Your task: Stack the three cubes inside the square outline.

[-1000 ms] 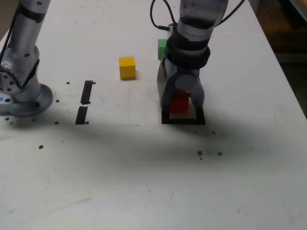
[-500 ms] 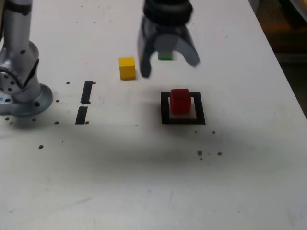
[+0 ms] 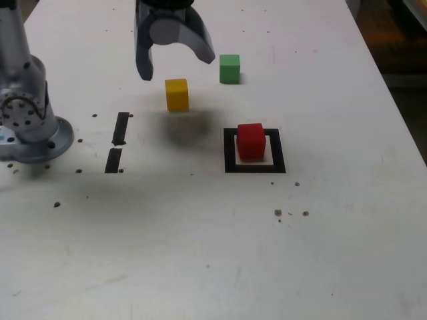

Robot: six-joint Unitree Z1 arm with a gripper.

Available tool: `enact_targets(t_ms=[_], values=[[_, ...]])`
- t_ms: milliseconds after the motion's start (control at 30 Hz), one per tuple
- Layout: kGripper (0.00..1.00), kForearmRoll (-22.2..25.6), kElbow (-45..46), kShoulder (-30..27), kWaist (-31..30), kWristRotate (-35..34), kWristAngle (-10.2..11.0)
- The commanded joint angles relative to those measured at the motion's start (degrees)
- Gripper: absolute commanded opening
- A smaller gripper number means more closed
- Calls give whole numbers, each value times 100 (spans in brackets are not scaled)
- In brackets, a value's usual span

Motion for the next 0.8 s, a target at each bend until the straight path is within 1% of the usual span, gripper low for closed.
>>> enact_targets(t_ms=[0, 133, 233, 467, 667, 767], values=[[99, -370, 156, 138, 141, 149, 17], [98, -941, 372, 427, 232, 250, 52], [95, -1200, 516, 690, 252, 262, 66], [84, -1332, 643, 972, 299, 257, 73], [84, -1383, 636, 1015, 325, 253, 77], [84, -1411, 593, 1035, 365, 253, 126]])
